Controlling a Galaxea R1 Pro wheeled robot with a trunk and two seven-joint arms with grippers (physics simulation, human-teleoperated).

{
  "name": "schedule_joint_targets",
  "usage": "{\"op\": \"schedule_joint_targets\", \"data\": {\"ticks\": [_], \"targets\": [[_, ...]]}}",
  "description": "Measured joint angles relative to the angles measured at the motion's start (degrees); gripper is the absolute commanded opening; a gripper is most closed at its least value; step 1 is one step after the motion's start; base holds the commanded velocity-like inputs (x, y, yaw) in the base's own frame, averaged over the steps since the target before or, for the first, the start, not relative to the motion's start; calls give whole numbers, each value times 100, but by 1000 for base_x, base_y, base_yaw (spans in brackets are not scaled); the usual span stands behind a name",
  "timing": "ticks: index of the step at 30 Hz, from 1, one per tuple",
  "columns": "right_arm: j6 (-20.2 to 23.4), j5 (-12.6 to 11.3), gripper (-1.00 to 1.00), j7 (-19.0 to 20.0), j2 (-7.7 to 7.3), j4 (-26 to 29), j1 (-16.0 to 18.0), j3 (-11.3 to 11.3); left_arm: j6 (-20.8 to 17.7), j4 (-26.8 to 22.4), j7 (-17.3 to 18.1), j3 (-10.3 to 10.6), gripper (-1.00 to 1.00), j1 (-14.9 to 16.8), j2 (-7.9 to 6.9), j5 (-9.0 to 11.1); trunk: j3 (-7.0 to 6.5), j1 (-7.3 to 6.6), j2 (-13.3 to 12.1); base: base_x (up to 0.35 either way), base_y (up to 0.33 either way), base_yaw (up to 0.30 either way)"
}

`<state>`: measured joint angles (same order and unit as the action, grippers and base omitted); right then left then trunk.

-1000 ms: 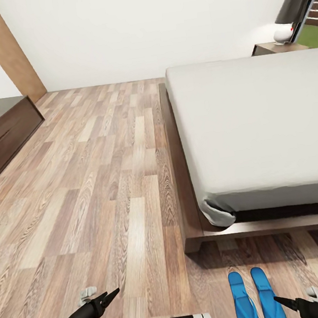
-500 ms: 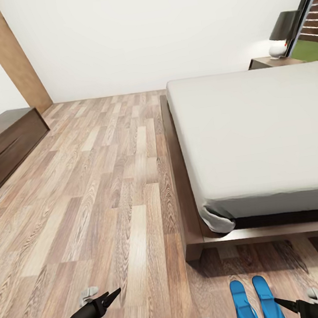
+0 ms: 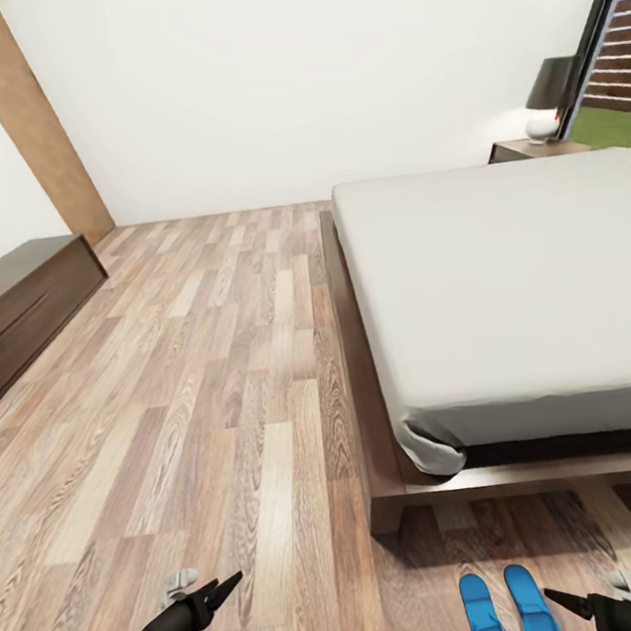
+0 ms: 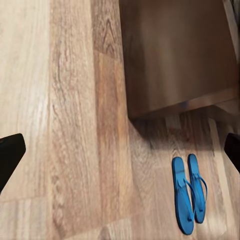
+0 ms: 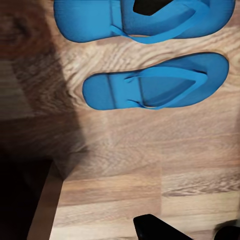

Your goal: In the bedroom, move the book from the bed onto either nightstand, and place the two sandals side by side next to the bed.

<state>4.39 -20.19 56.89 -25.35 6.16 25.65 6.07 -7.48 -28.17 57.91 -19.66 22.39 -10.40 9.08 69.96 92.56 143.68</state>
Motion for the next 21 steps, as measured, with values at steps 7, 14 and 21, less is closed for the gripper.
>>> {"op": "schedule_joint_targets", "data": {"ticks": [7, 14, 21], "targets": [[-14, 10, 100, -17, 45, -12, 0, -13, 27, 108, -290, 5, 100, 0, 96, -10, -155, -18, -9, 0, 0, 0], [-21, 35, 100, -859, 573, -120, -1, -43, 488, 351, -1035, 52, 100, -1, 364, -113, -310, -36, -19, 0, 0, 0], [-166, 201, 100, -2006, 1085, -146, 0, -52, 909, 654, -1734, 115, 100, -2, 617, -435, -465, -54, -28, 0, 0, 0]]}}
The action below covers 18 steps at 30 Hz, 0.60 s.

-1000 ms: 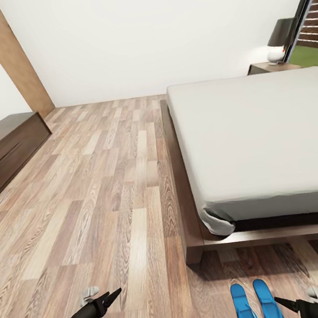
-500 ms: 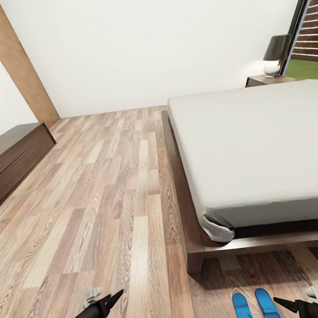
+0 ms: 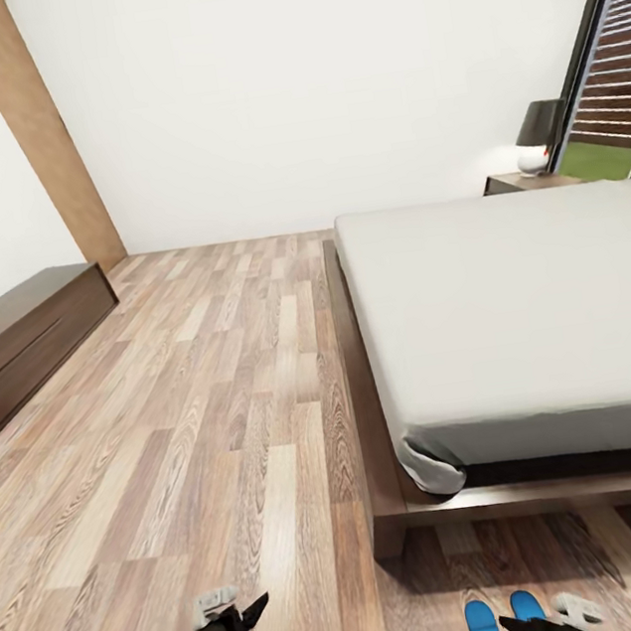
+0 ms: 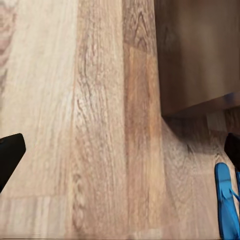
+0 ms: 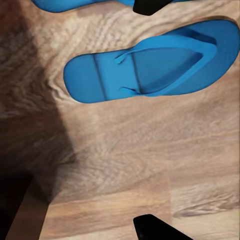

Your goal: In the bedroom, move the book from the bed onto either nightstand, and place the two sandals side by side next to the bed.

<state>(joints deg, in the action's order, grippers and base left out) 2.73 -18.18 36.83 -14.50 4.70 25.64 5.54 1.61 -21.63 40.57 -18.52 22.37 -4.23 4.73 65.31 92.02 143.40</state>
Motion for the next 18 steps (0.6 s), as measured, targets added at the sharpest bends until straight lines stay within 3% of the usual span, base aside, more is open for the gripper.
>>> {"op": "schedule_joint_targets", "data": {"ticks": [7, 13, 18], "targets": [[-209, 416, 100, -338, 154, -5, 0, 7, 372, 373, -399, 5, 100, 0, 159, -346, -155, -18, -9, 0, 0, 0], [-247, 525, 100, -388, 177, -6, -1, 9, 535, 501, -486, 8, 100, 0, 185, -422, -288, -34, -17, 0, 0, 0], [-260, 553, 100, -405, 183, -6, -1, 9, 581, 535, -509, 9, 100, 1, 192, -441, -378, -143, -217, 0, 0, 0]]}}
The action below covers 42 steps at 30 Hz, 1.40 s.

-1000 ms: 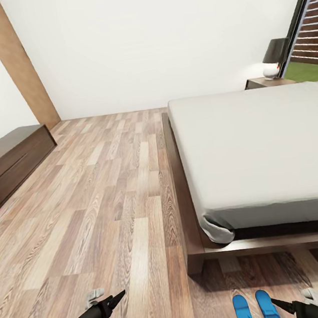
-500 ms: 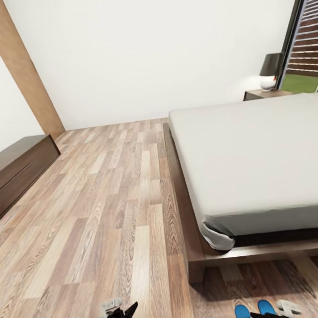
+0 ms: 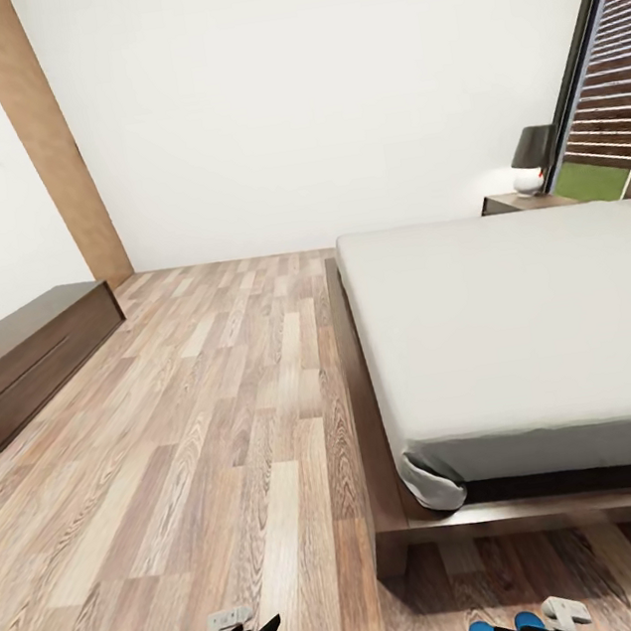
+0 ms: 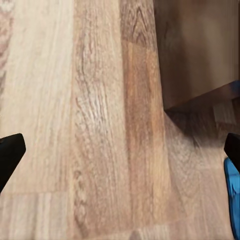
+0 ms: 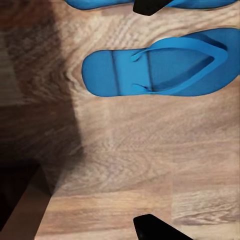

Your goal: In the bedroom, move the book from the bed onto either nightstand, and place the two sandals side by side next to the bed.

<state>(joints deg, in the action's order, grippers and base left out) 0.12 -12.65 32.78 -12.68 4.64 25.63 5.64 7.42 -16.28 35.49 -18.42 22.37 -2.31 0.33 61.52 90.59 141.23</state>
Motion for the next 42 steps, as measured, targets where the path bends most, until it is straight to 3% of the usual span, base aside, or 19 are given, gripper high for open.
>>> {"op": "schedule_joint_targets", "data": {"ticks": [4, 11, 42], "targets": [[-4, 8, 100, -9, 2, 0, 1, 0, 20, 15, -40, 5, 100, 0, 11, -12, -72, -88, -160, 0, 0, 0], [-5, 4, 100, -10, 2, 0, 0, 0, 50, 19, -443, 13, 100, 0, 19, -22, -198, -242, -441, 0, 0, 0], [-5, 3, 100, -10, 2, -9, 0, 3, 48, 21, -485, 18, 100, 0, 27, -23, -754, -923, -1685, 0, 0, 0]]}}
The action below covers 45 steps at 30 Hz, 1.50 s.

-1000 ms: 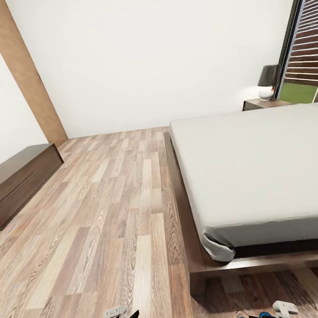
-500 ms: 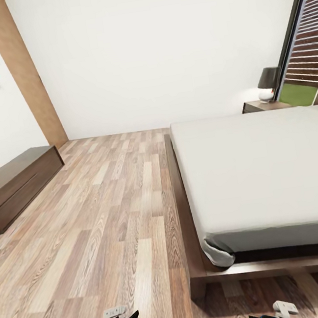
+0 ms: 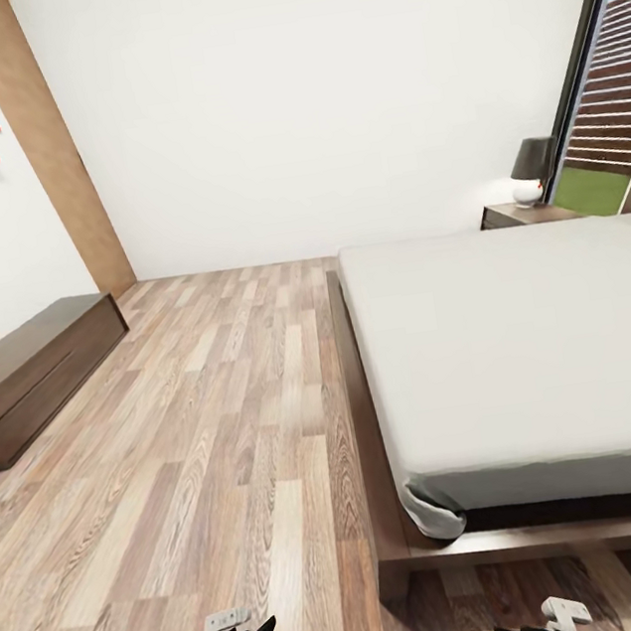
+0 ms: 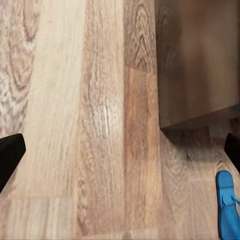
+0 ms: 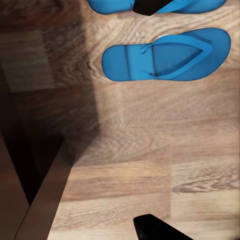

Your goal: In the bedroom, move the book from the bed onto either nightstand, and place the two sandals side by side next to the bed.

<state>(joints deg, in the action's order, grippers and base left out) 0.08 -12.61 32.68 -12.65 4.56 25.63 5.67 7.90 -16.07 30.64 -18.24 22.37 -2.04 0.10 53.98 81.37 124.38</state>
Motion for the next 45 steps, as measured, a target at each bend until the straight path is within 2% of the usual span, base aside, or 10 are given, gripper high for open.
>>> {"op": "schedule_joint_targets", "data": {"ticks": [15, 21, 29, 45], "targets": [[0, 5, 100, -4, 0, -5, 0, -4, 5, 38, -9, -3, 100, 0, 39, 5, -269, -329, -602, 0, 0, 0], [0, 0, 100, -6, 0, -195, -1, -9, 22, 386, -12, -12, 100, -1, 138, -1, -377, -461, -842, 0, 0, 0], [-1, -2, 100, -3, 1, -426, 0, -3, 326, 711, -10, -26, 100, 0, 124, 7, -521, -637, -1163, 0, 0, 0], [0, -35, 100, 4, 1, -454, 0, -1, 372, 738, -11, -25, 100, 0, 131, 13, -521, -638, -1165, 0, 0, 0]]}}
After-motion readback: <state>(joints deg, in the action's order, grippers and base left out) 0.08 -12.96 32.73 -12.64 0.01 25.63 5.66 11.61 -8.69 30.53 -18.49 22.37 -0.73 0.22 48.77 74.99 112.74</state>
